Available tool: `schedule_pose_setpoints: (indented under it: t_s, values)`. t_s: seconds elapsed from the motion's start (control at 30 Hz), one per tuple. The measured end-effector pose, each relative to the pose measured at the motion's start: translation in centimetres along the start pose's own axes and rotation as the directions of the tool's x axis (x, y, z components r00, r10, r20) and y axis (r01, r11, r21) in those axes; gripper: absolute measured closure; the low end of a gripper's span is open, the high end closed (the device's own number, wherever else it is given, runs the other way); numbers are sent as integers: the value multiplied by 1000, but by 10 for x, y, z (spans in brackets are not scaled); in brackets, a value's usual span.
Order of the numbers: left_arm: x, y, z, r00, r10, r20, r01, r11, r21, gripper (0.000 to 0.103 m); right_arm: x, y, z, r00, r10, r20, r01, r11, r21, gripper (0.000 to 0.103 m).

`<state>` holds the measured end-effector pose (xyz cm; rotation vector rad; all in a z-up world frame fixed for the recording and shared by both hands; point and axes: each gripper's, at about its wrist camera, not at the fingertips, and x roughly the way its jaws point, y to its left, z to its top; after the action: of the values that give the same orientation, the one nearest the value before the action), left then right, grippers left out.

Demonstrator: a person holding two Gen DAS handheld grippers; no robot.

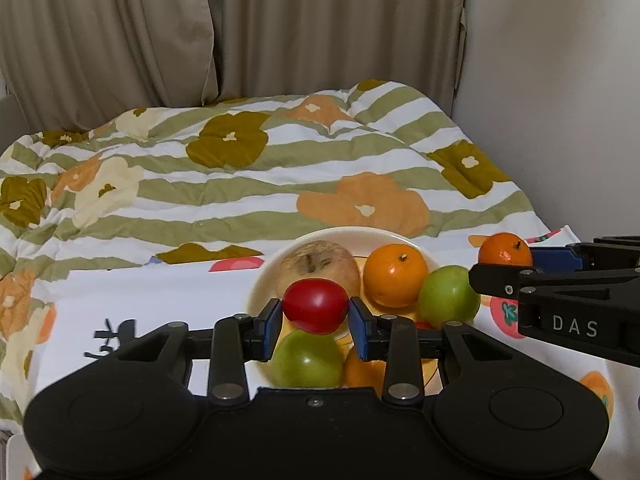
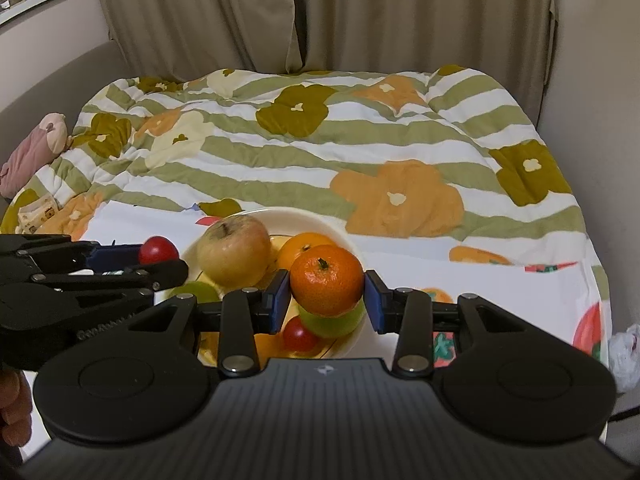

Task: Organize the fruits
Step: 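Carry the red tomato and the tangerine toward the duck bowl, then lower the tomato and tangerine into the bowl and open both grippers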

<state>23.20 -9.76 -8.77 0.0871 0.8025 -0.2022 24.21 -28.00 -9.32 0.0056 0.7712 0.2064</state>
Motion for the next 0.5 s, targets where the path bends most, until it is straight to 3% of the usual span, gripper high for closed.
schedule_pose_setpoints:
  t_s: [0.5]
  values:
    - [38, -33, 3, 996, 14, -86, -10, 999, 38, 63, 19, -34, 1, 1000, 11, -23, -11, 1000, 13, 49]
